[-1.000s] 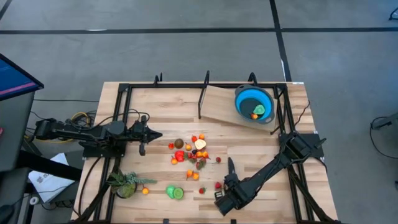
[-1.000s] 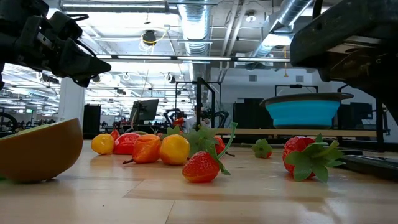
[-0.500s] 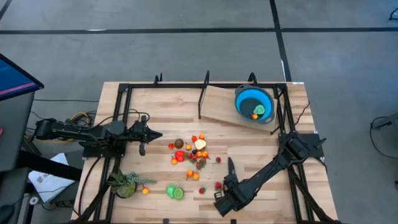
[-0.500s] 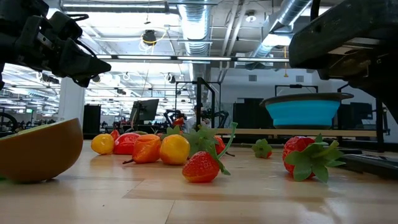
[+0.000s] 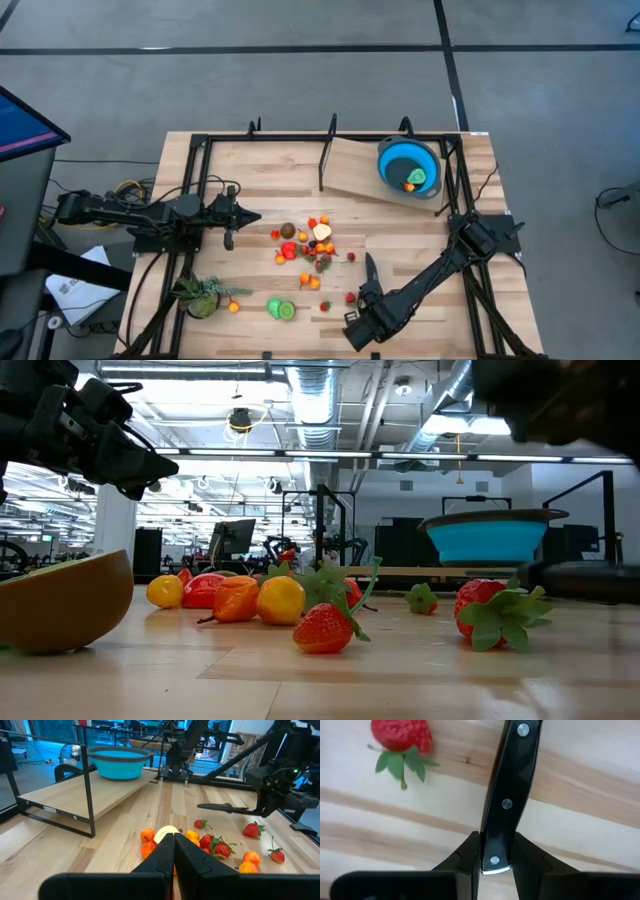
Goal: Pick & Place Fruit
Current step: Put the black kitchen knife on the shelf
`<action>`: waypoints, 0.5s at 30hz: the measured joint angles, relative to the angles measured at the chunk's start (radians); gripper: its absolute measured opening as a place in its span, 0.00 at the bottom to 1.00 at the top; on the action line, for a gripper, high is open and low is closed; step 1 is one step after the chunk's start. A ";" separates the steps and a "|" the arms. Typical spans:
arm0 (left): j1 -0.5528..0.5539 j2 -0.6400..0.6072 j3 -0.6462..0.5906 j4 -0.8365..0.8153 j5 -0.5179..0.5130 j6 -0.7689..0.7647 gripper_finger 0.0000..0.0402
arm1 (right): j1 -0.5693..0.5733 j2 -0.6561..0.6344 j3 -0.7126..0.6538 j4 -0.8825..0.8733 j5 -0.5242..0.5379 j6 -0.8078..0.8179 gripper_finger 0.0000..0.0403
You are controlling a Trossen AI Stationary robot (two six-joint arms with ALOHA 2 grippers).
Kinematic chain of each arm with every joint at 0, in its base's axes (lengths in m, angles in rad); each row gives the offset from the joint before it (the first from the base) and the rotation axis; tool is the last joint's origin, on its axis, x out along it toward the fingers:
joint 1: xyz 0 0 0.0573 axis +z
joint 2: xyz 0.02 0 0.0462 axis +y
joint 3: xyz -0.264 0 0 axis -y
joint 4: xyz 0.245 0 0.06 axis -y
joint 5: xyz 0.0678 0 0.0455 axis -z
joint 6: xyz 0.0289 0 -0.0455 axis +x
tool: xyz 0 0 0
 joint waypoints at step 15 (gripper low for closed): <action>0.000 0.000 0.000 0.000 0.000 0.000 0.00 | -0.037 -0.003 0.175 -0.221 0.069 -0.109 0.18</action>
